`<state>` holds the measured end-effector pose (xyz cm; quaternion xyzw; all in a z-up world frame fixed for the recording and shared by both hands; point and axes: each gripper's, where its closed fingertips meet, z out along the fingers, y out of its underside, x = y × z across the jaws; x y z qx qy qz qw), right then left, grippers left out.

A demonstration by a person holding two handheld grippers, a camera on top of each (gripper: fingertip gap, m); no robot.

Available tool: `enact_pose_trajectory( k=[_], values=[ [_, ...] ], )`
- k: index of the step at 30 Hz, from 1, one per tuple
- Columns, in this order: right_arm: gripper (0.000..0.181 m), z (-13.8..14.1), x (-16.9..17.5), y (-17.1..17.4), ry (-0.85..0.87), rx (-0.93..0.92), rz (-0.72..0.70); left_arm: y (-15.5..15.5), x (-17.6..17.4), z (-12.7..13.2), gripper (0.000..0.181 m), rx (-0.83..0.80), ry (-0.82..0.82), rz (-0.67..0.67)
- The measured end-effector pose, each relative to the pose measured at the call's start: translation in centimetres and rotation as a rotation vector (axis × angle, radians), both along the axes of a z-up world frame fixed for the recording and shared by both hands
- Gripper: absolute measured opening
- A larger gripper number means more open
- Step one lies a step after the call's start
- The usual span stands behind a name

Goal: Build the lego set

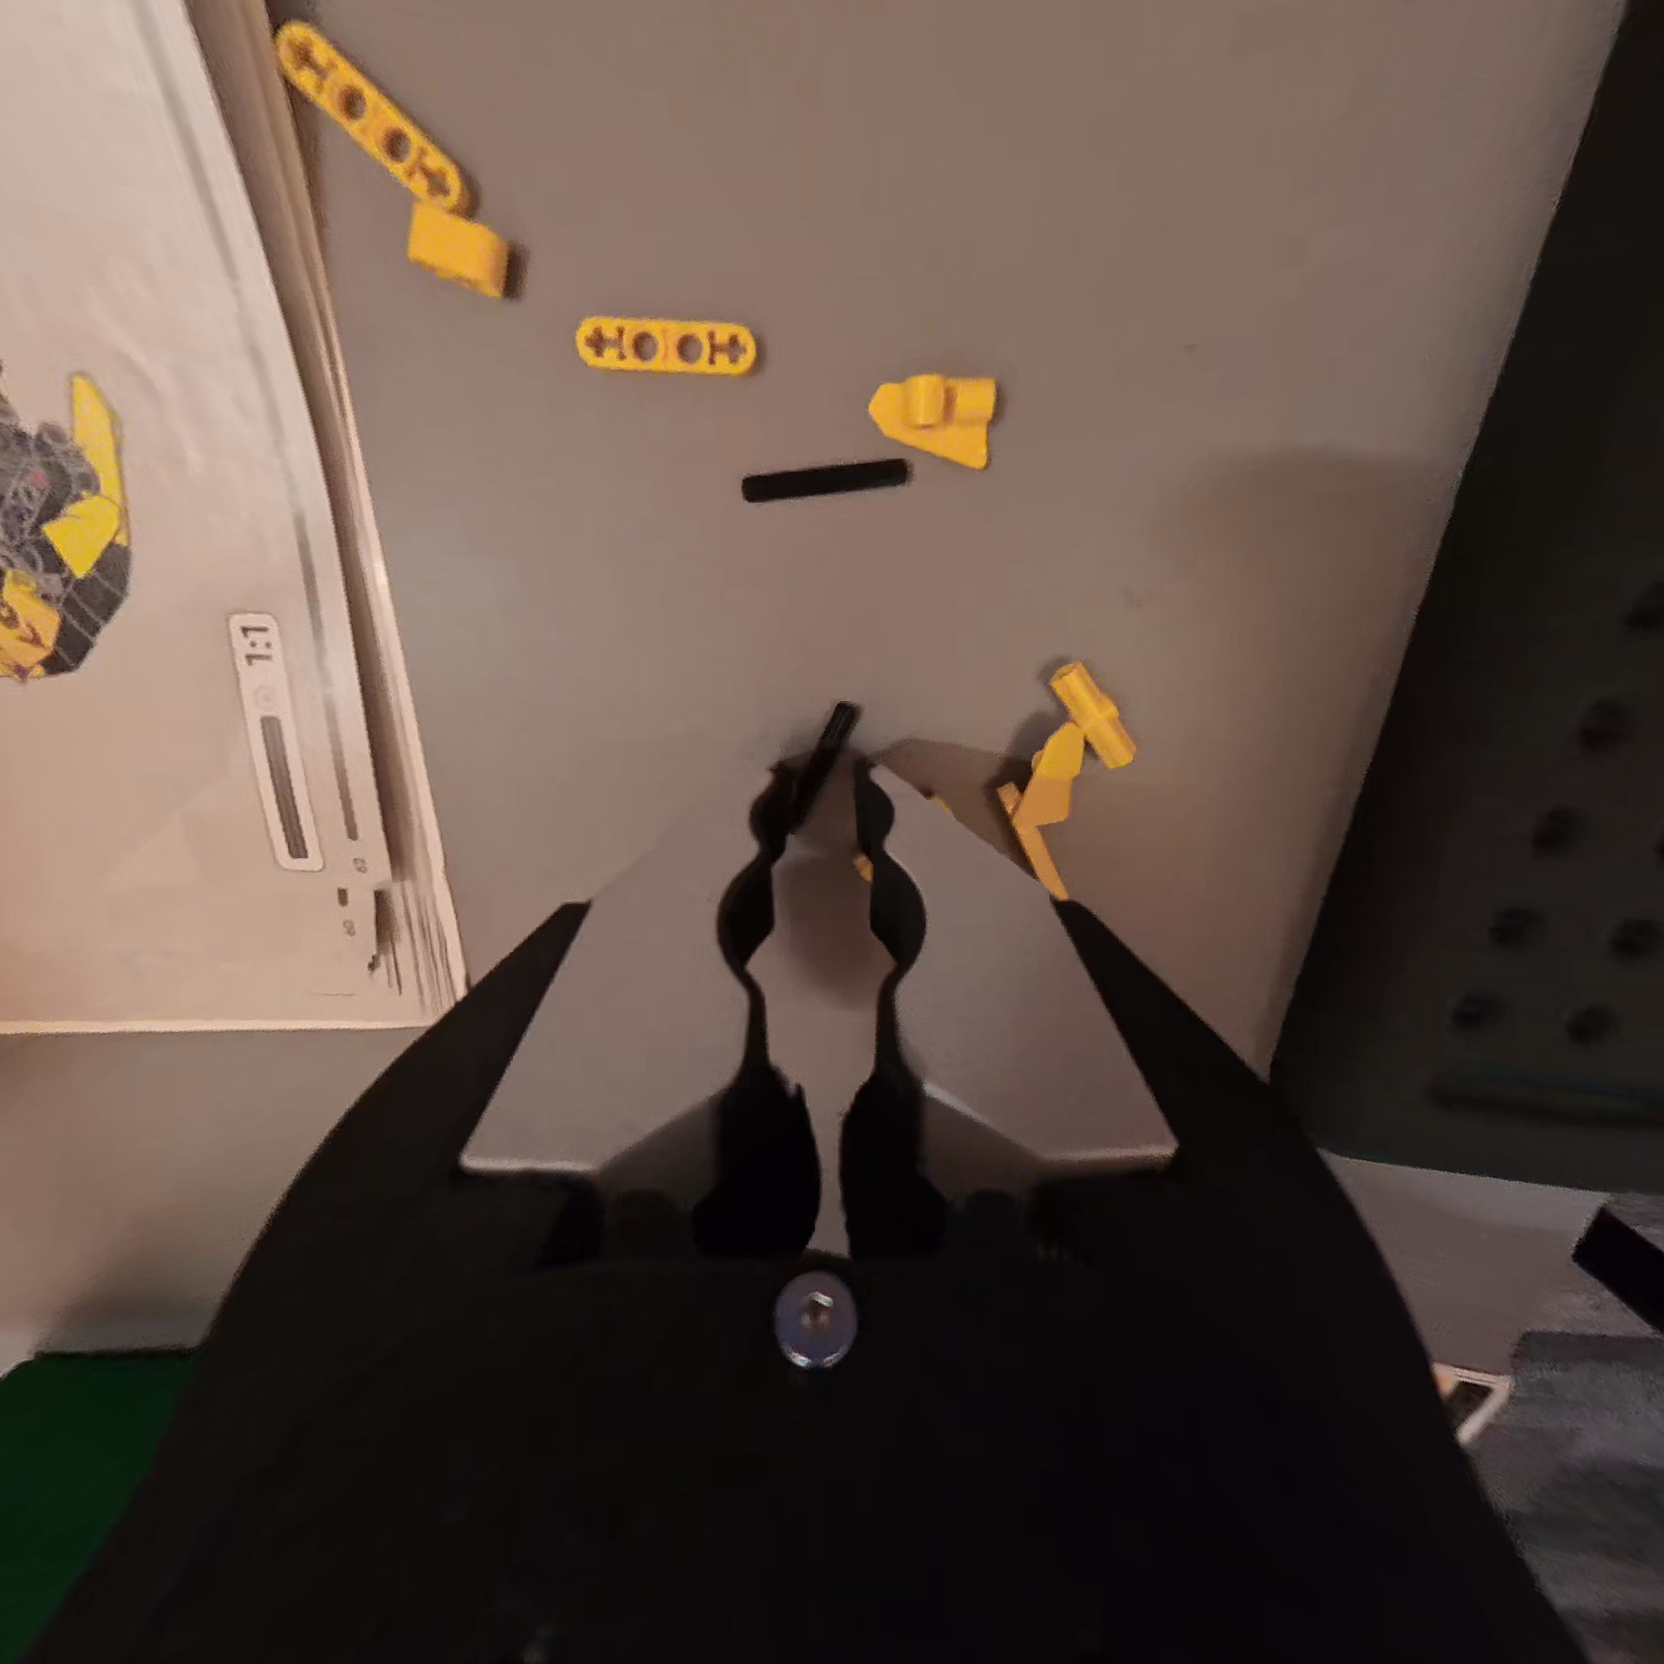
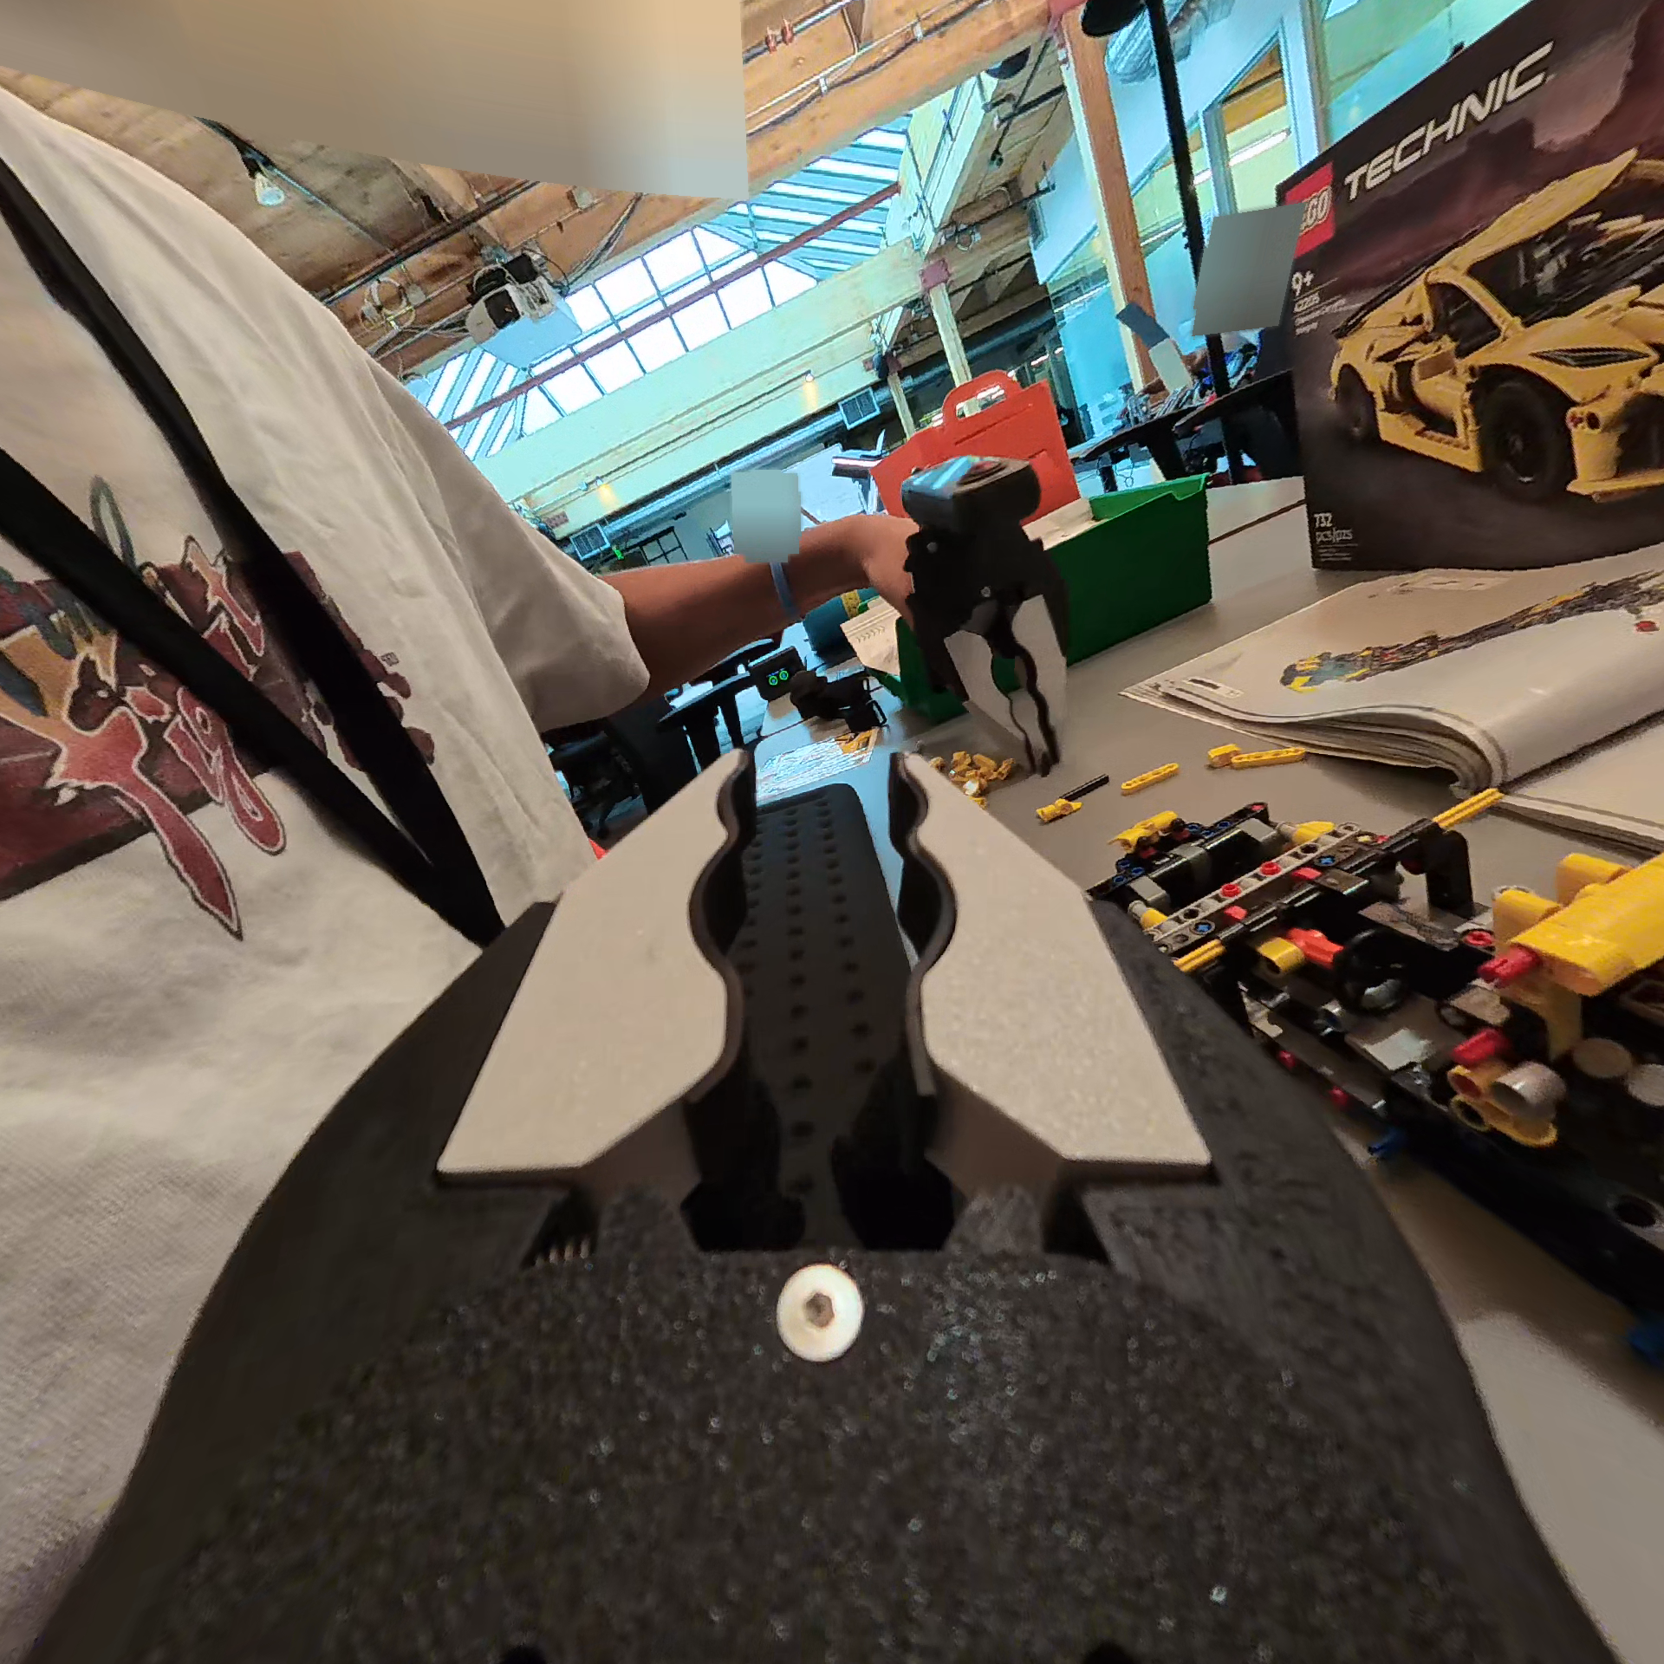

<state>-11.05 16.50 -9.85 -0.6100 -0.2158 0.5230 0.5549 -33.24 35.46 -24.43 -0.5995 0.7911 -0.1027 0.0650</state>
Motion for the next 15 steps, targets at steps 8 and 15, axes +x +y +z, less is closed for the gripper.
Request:
enact_pose_trajectory(
  k=[8, 15],
  values=[
    [0.029, -0.1, -0.1, 0.1, 0.003, -0.013, 0.010, 3.2, 0.8, 1.7, 0.004, 0.136, 0.008, -0.002],
    [0.028, -0.1, -0.3, -0.1, 0.004, -0.015, 0.024, 9.9, 4.7, 4.7, 0.004, 0.092, 0.005, 0.035]
  ],
)
